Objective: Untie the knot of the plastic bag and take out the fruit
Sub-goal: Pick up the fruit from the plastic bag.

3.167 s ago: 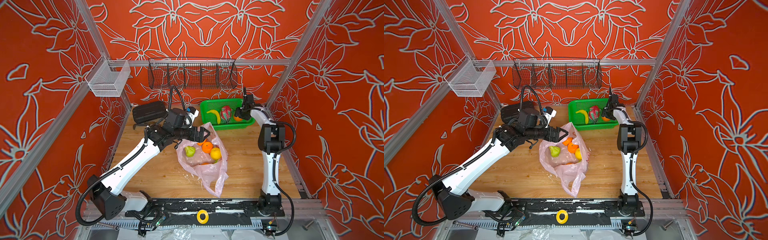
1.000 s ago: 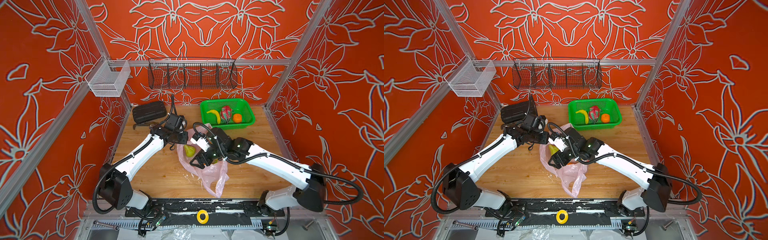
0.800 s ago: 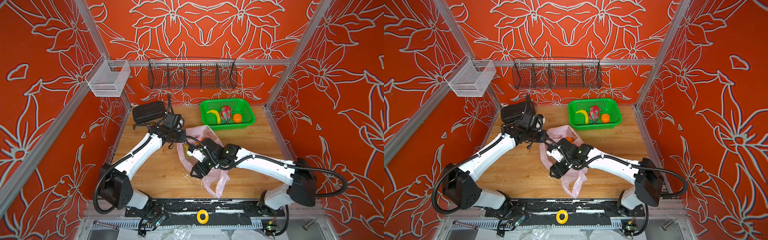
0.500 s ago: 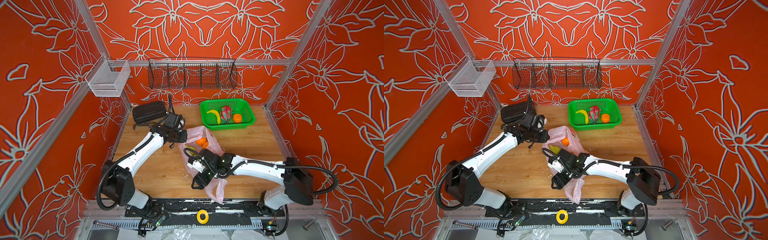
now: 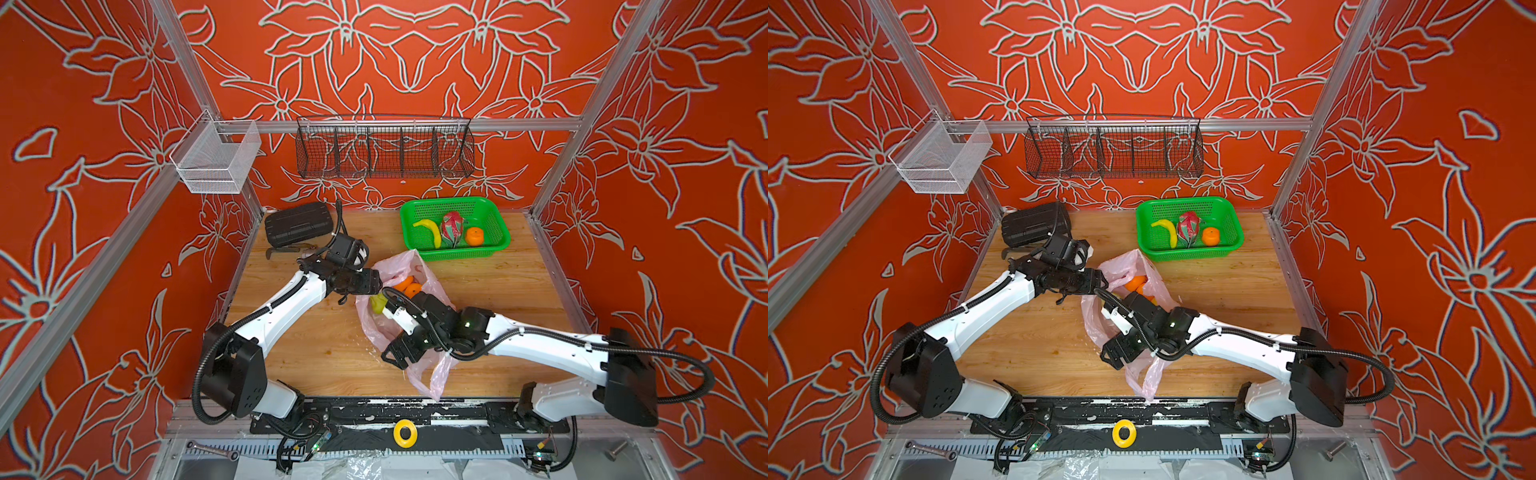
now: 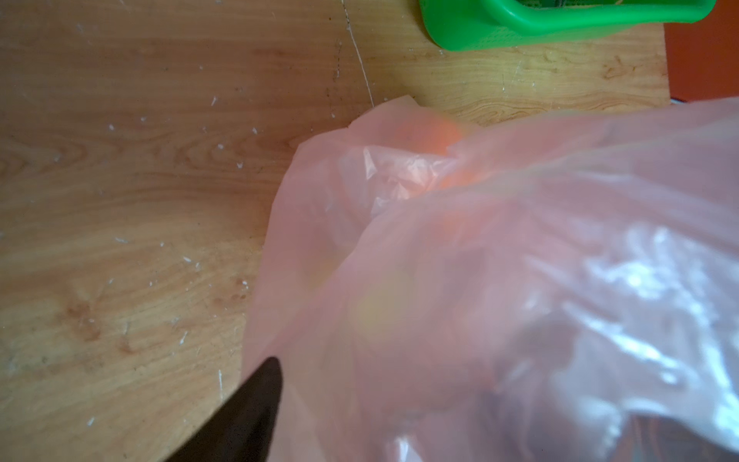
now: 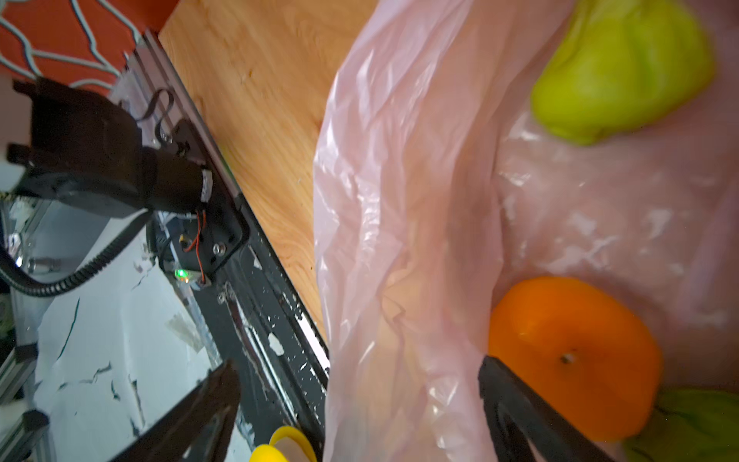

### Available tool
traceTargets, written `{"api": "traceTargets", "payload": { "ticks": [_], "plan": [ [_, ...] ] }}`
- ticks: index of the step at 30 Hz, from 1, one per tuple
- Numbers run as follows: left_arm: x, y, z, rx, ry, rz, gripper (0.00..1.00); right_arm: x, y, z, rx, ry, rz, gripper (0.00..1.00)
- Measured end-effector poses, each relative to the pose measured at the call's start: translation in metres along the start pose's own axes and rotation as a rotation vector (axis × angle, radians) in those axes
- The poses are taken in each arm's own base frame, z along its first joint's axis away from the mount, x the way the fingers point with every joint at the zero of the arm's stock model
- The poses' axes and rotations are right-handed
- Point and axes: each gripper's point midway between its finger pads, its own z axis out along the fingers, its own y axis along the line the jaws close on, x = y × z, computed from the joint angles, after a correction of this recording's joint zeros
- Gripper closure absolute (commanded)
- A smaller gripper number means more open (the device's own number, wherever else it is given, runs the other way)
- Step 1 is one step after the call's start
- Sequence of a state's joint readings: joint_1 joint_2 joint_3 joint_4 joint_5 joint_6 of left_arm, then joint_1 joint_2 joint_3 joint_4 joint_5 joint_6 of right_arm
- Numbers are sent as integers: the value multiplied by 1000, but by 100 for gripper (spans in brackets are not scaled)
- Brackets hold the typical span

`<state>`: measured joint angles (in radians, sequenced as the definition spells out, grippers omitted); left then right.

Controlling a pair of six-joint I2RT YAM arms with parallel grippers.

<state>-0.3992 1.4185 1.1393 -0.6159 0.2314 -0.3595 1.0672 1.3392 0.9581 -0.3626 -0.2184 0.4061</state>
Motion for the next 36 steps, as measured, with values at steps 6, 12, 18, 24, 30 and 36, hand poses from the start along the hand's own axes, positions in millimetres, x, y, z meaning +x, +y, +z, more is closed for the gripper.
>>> {"api": "traceTargets", "payload": {
  "ticks": [6,12,18,24,30,36],
  "plan": [
    [14,-1,-28,25,-56,-27,14,-31,-18,-12,122,-159,8,7],
    [40,11,-27,8,-18,-75,14,-43,-46,9,254,-190,46,12],
    [62,21,-14,-3,44,-116,22,-45,-71,39,338,-181,141,13],
    [68,22,-4,3,74,-136,57,-48,-90,59,400,-201,205,10],
    [70,24,2,1,89,-132,82,-59,-99,82,412,-233,217,8],
    [69,25,2,-7,84,-118,94,-69,-105,98,411,-282,222,4]
  ]
}}
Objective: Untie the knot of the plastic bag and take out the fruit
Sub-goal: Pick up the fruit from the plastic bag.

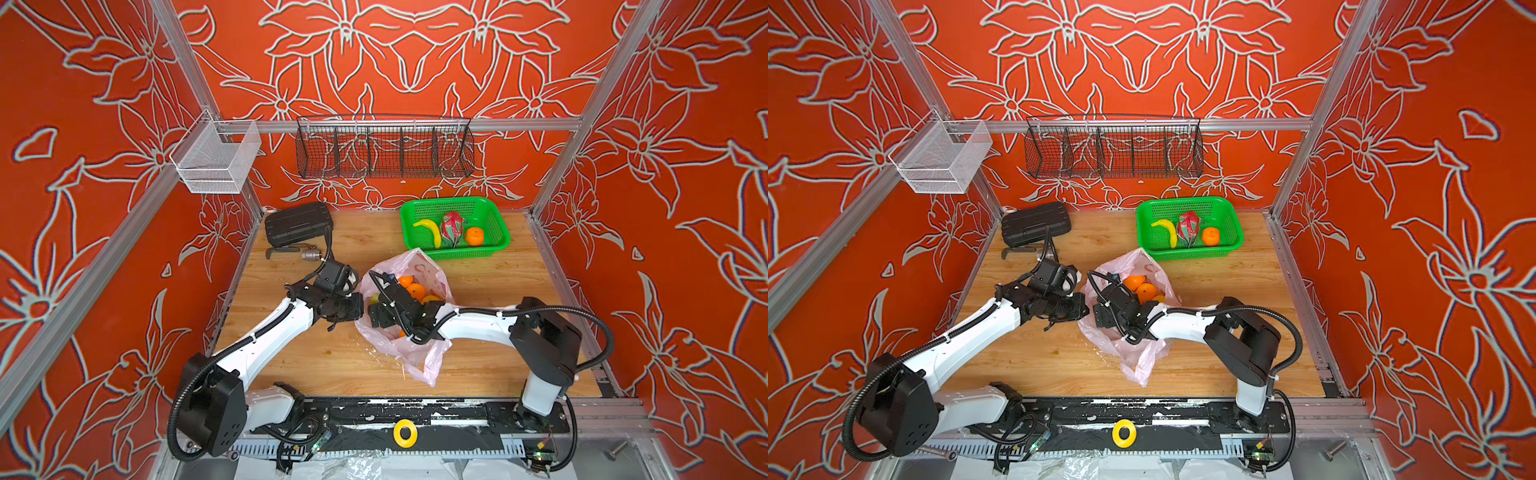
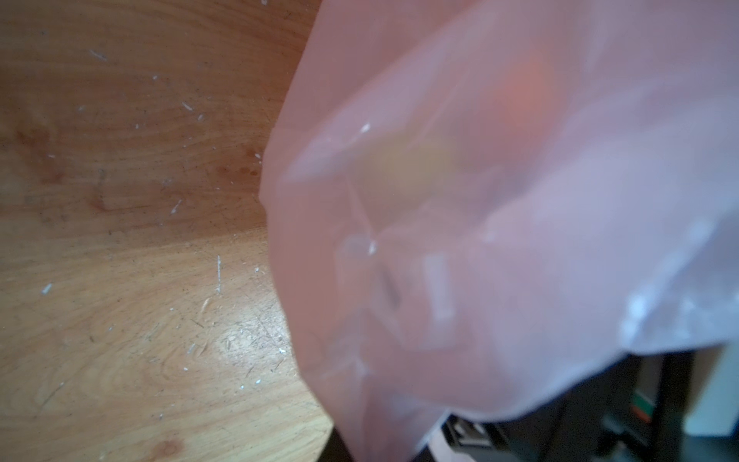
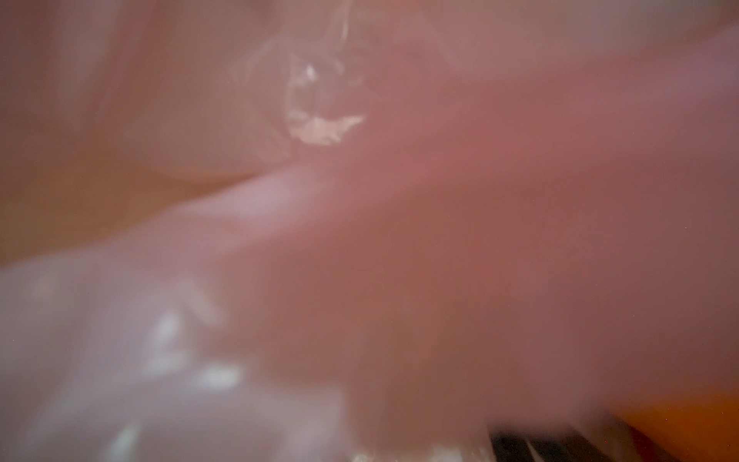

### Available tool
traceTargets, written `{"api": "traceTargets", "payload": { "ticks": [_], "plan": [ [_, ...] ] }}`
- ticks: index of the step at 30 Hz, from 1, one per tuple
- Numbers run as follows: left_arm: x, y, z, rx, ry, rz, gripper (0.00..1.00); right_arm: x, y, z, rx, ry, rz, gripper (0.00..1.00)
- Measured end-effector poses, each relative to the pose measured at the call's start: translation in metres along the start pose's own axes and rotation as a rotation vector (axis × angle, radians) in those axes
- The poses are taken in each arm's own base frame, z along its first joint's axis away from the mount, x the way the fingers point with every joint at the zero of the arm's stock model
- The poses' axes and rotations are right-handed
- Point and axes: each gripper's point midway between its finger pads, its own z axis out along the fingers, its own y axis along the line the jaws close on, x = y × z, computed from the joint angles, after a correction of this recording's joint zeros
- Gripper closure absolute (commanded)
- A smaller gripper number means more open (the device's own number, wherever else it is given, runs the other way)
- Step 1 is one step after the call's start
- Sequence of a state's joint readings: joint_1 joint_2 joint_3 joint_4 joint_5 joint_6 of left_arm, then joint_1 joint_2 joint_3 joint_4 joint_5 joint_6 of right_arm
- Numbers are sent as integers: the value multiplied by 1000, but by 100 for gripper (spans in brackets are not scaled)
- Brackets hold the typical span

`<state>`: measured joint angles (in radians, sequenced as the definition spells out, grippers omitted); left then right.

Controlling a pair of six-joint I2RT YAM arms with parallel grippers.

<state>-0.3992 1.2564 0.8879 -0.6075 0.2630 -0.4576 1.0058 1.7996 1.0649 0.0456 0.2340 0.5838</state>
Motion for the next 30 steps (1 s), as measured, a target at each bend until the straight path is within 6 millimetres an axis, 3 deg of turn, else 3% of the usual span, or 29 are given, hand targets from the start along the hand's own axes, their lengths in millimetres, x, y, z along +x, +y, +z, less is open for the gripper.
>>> {"api": "traceTargets", "payload": {
  "ticks": [9,15,24,30],
  "plan": [
    [0,0,1,1,0,12,99,-2,-5,26,19,-49,-17,6],
    [0,0,1,1,0,13,99,-4,-10,39,8,-62,-40,20],
    [-1,0,2,1,-1,13,98,-8,-11,43,-44,-66,-36,33],
    [-2,0,4,-1,2,12,98,-5,-7,39,-76,-48,-38,34]
  ]
}}
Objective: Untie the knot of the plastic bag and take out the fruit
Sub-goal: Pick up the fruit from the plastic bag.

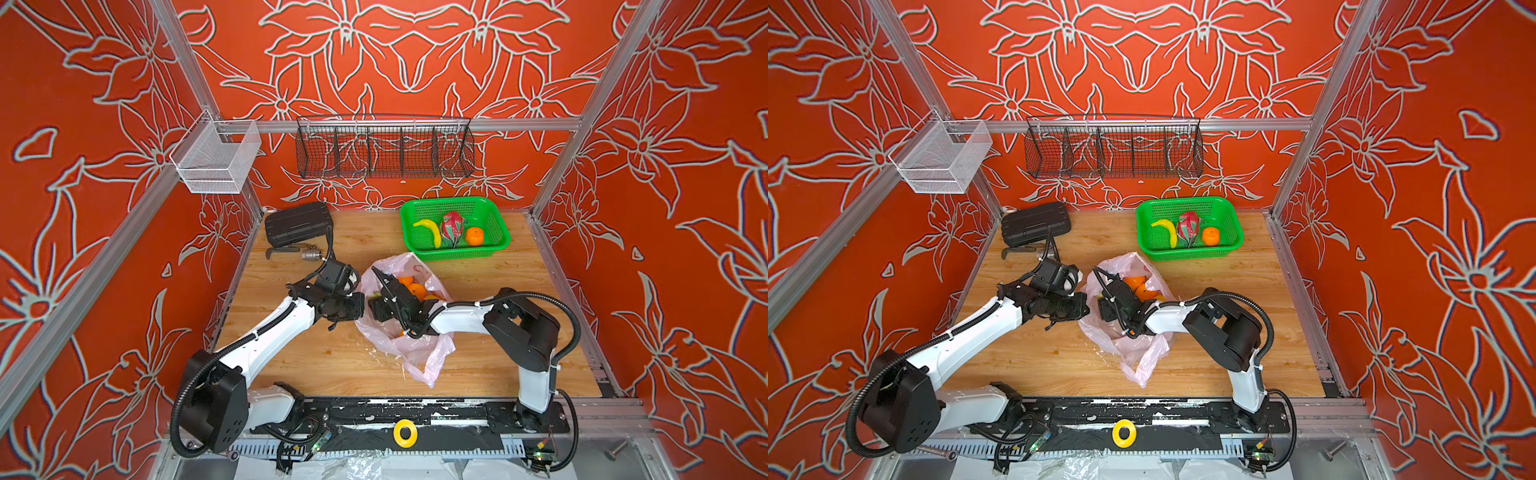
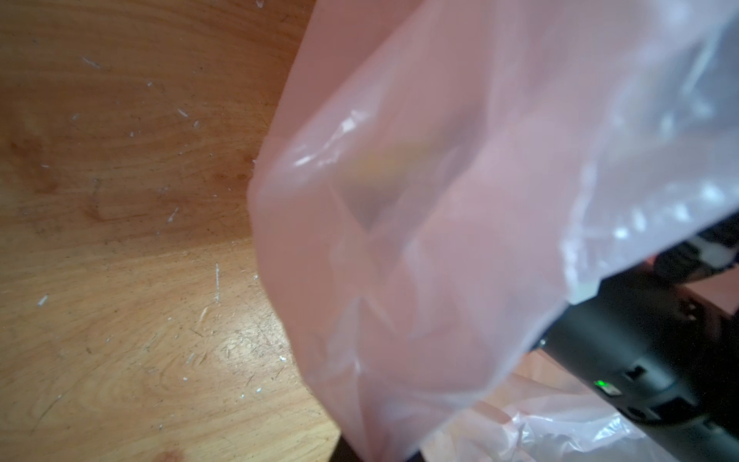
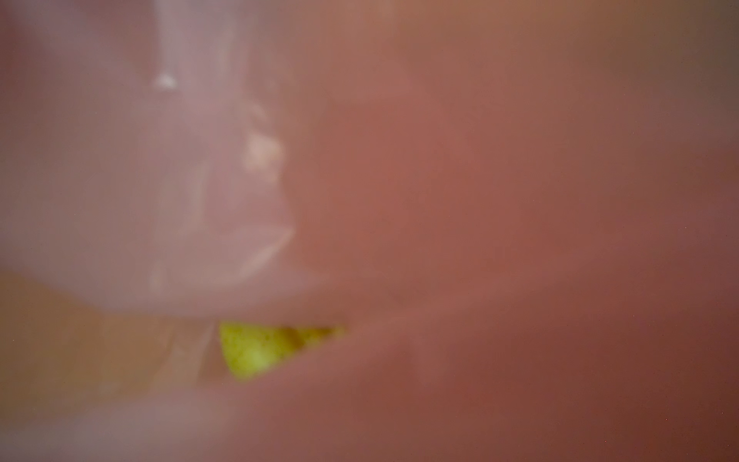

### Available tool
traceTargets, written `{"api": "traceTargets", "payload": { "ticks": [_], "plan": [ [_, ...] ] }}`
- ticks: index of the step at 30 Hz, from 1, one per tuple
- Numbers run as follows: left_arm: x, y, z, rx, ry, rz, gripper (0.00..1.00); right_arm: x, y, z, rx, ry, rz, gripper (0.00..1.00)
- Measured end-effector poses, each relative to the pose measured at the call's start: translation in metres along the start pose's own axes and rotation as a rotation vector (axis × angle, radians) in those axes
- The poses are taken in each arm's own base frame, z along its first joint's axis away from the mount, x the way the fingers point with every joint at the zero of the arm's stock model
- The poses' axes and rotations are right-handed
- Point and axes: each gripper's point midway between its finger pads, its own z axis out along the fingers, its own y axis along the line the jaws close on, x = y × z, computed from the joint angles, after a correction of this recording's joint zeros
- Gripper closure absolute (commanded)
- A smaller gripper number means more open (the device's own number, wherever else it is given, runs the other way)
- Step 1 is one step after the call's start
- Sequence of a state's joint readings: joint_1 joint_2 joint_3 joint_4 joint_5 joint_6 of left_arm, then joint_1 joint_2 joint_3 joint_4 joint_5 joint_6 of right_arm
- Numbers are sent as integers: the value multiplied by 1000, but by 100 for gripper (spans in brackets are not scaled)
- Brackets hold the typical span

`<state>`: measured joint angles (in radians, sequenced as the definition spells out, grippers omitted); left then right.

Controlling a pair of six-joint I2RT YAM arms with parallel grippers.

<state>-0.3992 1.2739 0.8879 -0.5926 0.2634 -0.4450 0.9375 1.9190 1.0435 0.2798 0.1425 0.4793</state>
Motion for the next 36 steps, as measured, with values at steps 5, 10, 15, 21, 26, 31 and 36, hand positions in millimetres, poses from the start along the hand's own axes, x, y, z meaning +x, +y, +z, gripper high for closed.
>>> {"api": "traceTargets", "payload": {
  "ticks": [5,10,15,21,26,31,36],
  "plan": [
    [-1,1,0,-7,-2,-1,98,3,2,-16,-33,12,2,36],
    [-2,1,1,-11,-3,-4,98,1,2,-40,-60,8,7,36],
    [-7,-2,0,-6,-12,-3,98,0,1,-62,-81,1,8,37],
    [-9,-2,1,-6,-11,-6,98,5,3,-79,-117,3,3,37],
    [-8,-1,4,-12,-2,-14,98,14,12,-82,-167,32,-16,37],
    [-11,-2,5,-13,-1,-14,97,19,20,-89,-195,47,-42,37],
    [-12,-2,7,-18,-1,-19,81,4,28,-110,-223,4,-47,37]
  ]
}}
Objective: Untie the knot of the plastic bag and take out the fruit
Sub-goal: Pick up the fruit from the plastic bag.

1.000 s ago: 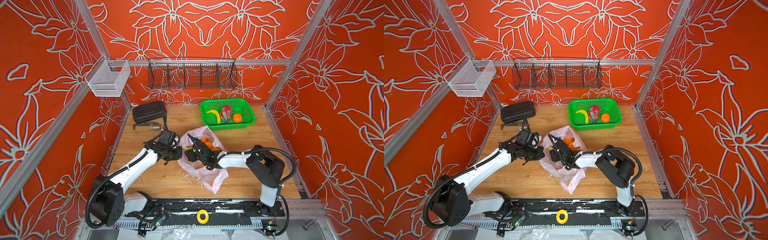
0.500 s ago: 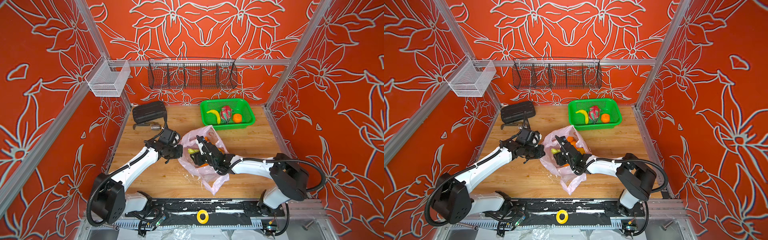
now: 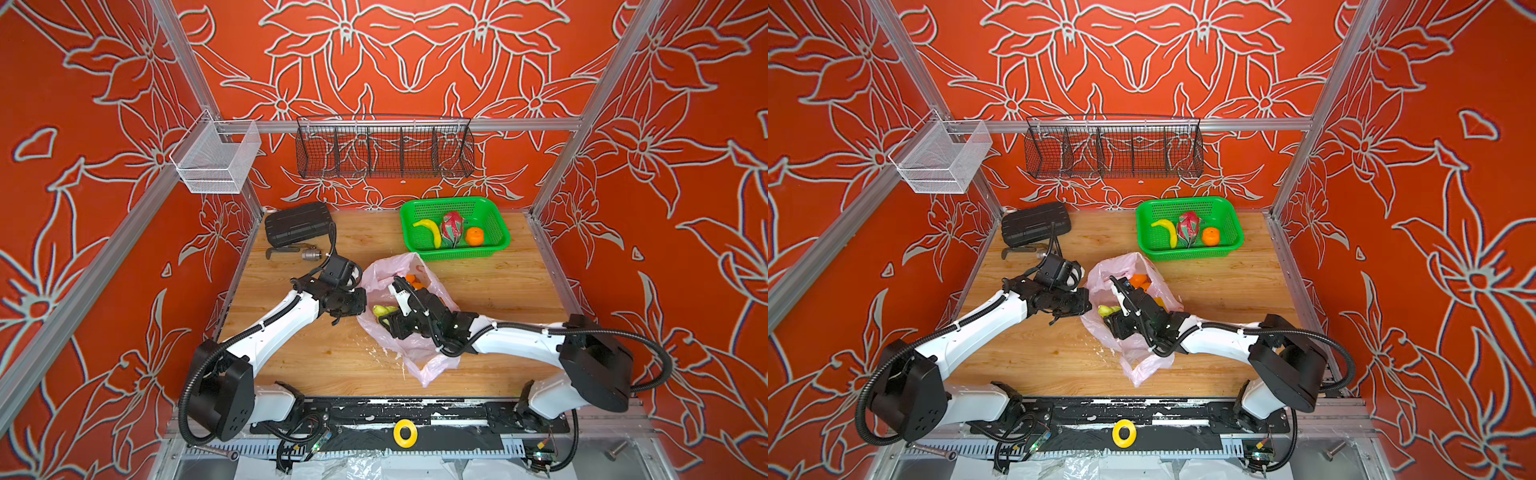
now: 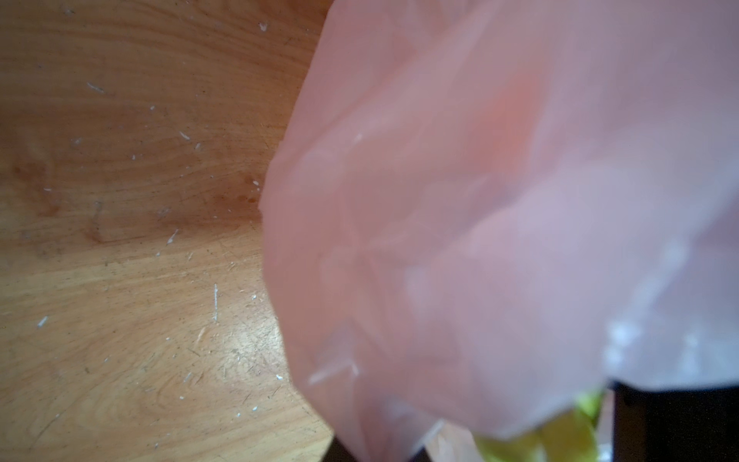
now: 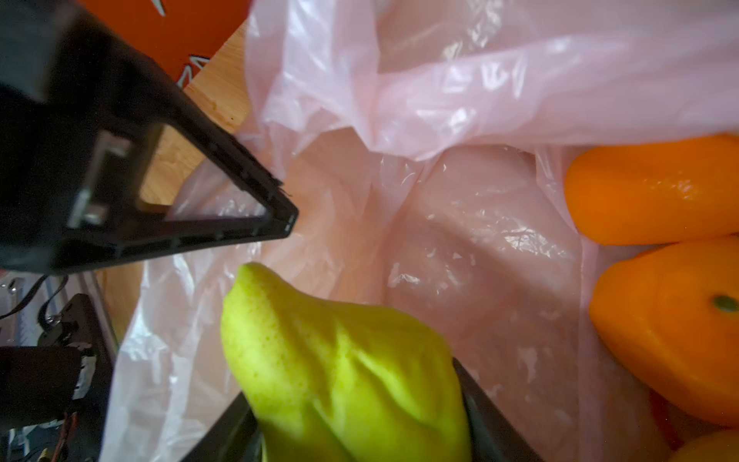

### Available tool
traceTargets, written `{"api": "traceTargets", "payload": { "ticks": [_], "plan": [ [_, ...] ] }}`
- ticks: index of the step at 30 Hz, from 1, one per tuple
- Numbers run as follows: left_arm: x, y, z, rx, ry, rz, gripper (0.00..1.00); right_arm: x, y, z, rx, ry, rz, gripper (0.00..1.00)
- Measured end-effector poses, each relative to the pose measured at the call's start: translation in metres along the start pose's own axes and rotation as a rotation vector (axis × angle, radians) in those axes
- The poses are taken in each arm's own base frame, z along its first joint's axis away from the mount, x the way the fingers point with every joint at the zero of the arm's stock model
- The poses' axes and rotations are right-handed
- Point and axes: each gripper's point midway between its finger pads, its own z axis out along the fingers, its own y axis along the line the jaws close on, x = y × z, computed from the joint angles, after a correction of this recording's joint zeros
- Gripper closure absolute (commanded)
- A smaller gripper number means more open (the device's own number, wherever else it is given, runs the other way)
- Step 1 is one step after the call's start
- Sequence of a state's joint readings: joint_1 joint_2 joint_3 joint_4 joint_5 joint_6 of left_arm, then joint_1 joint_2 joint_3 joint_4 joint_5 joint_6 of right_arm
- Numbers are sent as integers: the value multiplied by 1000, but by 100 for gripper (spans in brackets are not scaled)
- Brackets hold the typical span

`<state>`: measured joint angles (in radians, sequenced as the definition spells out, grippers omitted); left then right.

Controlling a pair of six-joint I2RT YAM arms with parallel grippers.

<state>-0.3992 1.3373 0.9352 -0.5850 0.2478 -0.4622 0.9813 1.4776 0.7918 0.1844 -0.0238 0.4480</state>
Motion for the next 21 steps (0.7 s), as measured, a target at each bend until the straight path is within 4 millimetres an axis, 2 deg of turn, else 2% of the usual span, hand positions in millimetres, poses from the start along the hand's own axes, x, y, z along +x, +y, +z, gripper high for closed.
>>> {"api": "traceTargets", "payload": {
  "ticks": [3,8,13,21],
  "plan": [
    [1,1,2,-4,6,-3,72,-13,5,-14,-9,-39,-1,37],
    [-2,-2,-1,2,2,7,64,-35,11,-37,-23,-109,0,37],
    [-4,-4,-4,7,-8,14,58,-48,13,-53,-24,-154,3,37],
    [-10,-14,-25,48,-75,38,43,-77,22,-71,-33,-226,10,37]
  ]
}}
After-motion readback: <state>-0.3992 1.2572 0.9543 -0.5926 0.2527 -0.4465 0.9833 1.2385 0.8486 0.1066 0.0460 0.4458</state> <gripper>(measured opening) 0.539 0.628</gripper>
